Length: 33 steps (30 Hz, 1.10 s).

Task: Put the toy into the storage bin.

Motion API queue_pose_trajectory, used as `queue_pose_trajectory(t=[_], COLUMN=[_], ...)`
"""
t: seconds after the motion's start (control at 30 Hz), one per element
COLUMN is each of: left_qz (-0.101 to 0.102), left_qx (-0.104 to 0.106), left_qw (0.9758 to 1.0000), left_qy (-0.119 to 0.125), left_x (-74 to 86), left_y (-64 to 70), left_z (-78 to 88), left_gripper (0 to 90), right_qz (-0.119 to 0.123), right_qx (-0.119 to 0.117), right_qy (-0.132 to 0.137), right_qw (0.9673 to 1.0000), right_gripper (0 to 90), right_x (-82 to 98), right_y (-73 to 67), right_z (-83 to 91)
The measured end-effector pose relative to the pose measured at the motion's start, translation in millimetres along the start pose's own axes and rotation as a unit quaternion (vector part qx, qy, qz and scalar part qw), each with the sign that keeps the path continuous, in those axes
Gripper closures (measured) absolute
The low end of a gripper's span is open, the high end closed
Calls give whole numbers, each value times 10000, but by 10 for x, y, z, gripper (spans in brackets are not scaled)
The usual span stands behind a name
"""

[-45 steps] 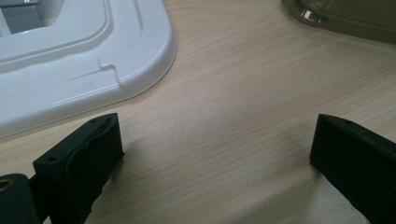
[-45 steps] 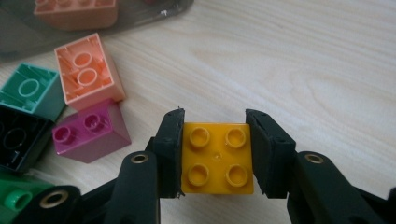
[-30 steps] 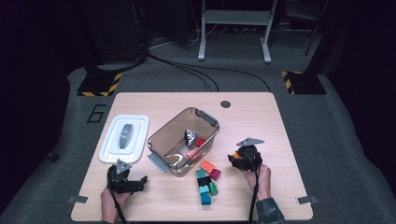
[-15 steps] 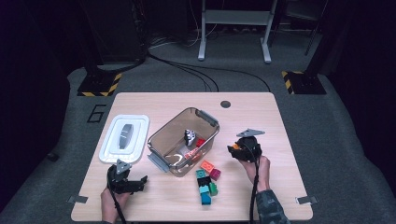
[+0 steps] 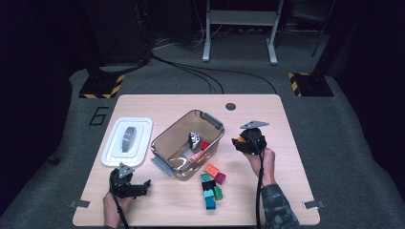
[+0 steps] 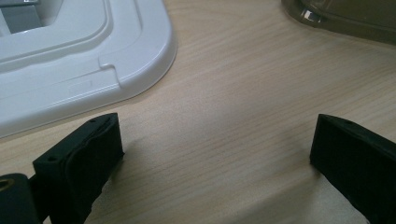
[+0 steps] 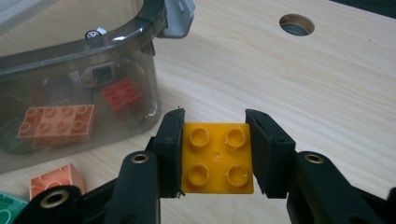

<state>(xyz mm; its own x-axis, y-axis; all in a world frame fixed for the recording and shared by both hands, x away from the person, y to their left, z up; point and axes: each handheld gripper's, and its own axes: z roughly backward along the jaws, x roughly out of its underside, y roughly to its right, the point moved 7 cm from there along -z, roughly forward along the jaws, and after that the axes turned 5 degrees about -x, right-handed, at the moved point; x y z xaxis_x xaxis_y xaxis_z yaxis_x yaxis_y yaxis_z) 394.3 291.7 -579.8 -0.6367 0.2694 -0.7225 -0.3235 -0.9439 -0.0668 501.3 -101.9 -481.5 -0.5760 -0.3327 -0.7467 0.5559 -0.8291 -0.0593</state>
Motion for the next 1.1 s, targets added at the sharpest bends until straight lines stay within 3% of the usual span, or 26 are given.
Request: queue_pose_trajectory(t=[0.37, 0.5, 0.63, 1.1], left_qz=[1, 3, 2, -3], left_qx=[11, 11, 11, 13], left_qw=[10000, 10000, 10000, 10000], left_qy=[3, 11, 12, 13], left_x=[-2, -4, -4, -4], left_y=[2, 4, 4, 5], left_z=[-3, -5, -5, -4], left_gripper=[24, 24, 25, 26], right_qz=[107, 45, 174, 329], right_qx=[105, 124, 143, 121], right_qy=[91, 109, 137, 316], right_qw=[9998, 9999, 9997, 9989], right_gripper=[587, 587, 587, 587], right_x=[-231, -292, -368, -665], right_y=[63, 67, 76, -13], right_z=[49, 57, 42, 81])
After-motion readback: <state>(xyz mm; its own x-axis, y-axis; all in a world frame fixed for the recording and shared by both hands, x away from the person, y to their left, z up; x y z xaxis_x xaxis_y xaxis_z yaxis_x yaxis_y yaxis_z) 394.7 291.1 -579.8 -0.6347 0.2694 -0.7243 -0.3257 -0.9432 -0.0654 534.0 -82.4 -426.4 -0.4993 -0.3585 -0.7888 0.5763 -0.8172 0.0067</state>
